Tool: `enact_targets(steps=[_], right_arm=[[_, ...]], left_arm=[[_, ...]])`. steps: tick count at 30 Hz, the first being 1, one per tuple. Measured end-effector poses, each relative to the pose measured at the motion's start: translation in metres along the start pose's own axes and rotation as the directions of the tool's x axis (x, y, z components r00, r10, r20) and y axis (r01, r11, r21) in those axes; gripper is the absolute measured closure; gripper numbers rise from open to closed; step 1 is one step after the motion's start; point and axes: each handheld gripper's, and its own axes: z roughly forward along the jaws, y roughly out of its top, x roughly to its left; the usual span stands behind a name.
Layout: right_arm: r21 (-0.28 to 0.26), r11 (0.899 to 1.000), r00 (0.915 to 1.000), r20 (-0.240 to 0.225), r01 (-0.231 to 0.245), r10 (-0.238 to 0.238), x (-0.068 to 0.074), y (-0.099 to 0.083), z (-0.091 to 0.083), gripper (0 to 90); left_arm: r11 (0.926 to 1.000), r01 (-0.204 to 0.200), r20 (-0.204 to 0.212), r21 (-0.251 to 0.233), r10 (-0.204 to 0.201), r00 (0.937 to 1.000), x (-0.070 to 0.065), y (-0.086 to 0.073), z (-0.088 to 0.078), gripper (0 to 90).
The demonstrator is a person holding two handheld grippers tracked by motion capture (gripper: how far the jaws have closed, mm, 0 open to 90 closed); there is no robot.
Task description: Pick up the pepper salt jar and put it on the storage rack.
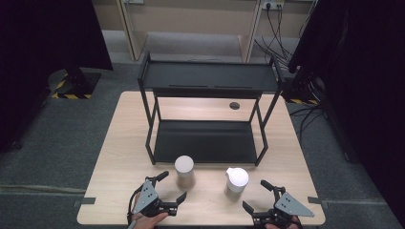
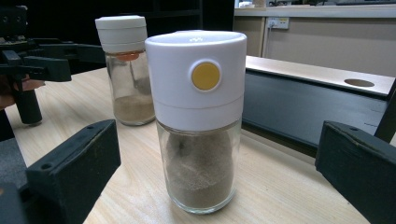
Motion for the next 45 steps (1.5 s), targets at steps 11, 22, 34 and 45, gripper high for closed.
enact_targets(steps=[11, 22, 34, 45], right_arm=[[0.001, 1.0, 1.0, 0.002, 0.0, 0.0, 0.0002, 0.0001, -0.0001, 0.5], [-0.001, 1.0, 1.0, 0.008, -0.002, 0.002, 0.0003, -0.0001, -0.0004, 0.5], [-0.002, 1.0, 0.9999, 0.01, -0.006, 0.007, 0.0, -0.0003, -0.0007, 0.5], [-0.008, 1.0, 0.9999, 0.008, -0.012, 0.012, -0.0008, -0.0008, -0.0014, 0.5]], left_arm=[[1.0, -0.002, -0.001, -0.002, 0.002, 1.0, -0.0003, -0.0001, -0.0002, 3.6], [1.0, -0.002, -0.004, -0.003, 0.002, 1.0, -0.0008, 0.0, -0.0006, 3.6], [1.0, 0.004, 0.001, -0.002, -0.004, 1.0, -0.0002, -0.0004, 0.0003, 2.8], [1.0, 0.004, 0.009, -0.002, -0.004, 0.9999, 0.001, -0.001, 0.0025, 0.9]])
